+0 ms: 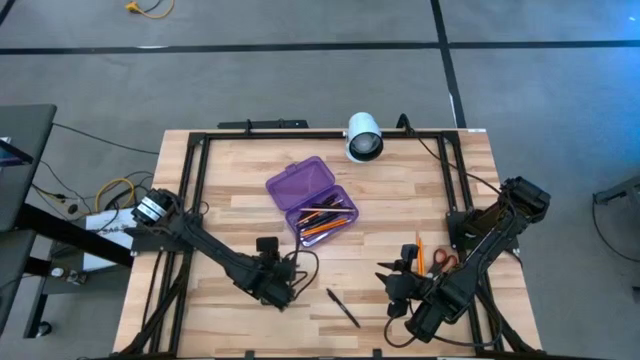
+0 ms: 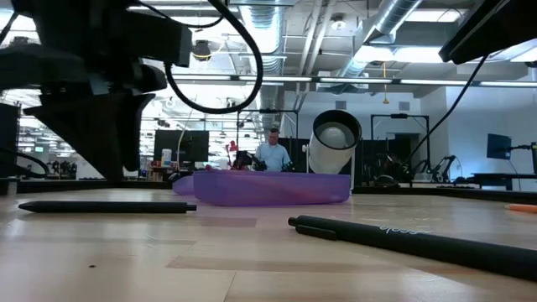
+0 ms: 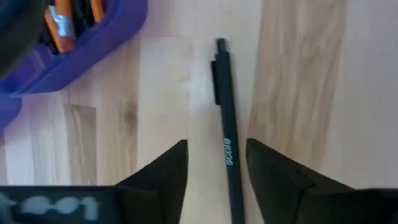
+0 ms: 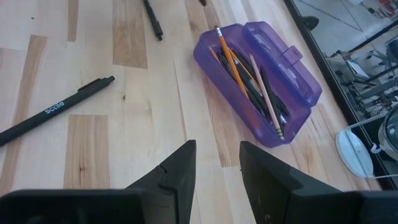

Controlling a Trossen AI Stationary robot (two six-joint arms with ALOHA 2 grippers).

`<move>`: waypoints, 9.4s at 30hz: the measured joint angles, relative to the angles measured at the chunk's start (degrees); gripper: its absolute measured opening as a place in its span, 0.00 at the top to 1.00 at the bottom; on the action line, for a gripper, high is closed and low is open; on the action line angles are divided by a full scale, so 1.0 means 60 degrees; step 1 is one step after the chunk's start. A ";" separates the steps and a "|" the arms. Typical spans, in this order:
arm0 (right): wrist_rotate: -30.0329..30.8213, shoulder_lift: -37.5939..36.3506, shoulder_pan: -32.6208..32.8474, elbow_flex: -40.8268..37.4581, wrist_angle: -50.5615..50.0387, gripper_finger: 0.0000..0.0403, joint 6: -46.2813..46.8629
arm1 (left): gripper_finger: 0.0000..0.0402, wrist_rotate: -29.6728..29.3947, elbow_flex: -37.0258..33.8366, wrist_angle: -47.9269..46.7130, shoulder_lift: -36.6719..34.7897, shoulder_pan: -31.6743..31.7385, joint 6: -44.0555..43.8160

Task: Pick & place school supplies into a supply box
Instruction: Put the black pen into the purple supply box, then put the orange pencil into the purple supply box

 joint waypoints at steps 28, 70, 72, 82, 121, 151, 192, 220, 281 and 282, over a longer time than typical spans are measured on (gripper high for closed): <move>-0.0044 0.0001 0.0022 -0.0729 0.0409 0.71 0.0834 | 0.70 0.1724 -0.1027 0.1507 0.0197 0.0758 0.0350; -0.0040 0.0001 0.0021 -0.0729 0.0500 0.71 0.0736 | 0.96 0.0555 -0.1069 0.1948 0.0253 -0.1276 0.1354; -0.0040 0.0001 0.0022 -0.0729 0.0500 0.71 0.0734 | 0.97 0.0137 -0.1079 0.1947 0.0271 -0.1389 0.1340; -0.0038 0.0001 0.0018 -0.0729 0.0500 0.71 0.0736 | 0.97 -0.2031 -0.1049 0.1350 0.0306 -0.1714 0.0844; -0.0007 0.0001 -0.0044 -0.0729 0.0493 0.71 0.0739 | 0.97 -0.1429 0.1526 0.2612 0.0251 0.4124 0.3628; -0.1642 0.0001 -0.0266 -0.0729 -0.1780 0.71 0.4917 | 0.50 -0.0347 0.1523 0.2801 0.0244 0.2995 0.4586; -0.6932 -0.0039 -0.0288 -0.3136 -0.0544 0.51 1.0295 | 0.54 -0.4427 0.1519 0.1456 0.0240 -0.1352 0.1683; -0.5762 0.0001 -0.1218 -0.3158 0.1891 0.71 0.5792 | 0.54 -0.4270 0.1519 0.1297 0.0240 -0.1352 0.1668; -0.7125 -0.0039 -0.1490 -0.2843 0.1199 0.72 0.3201 | 0.54 -0.3688 0.1100 0.0717 0.0240 -0.1297 0.0311; -0.7228 -0.0039 -0.1453 -0.2841 0.1119 0.72 0.3276 | 0.54 -0.3685 0.1100 0.0717 0.0240 -0.1297 0.0311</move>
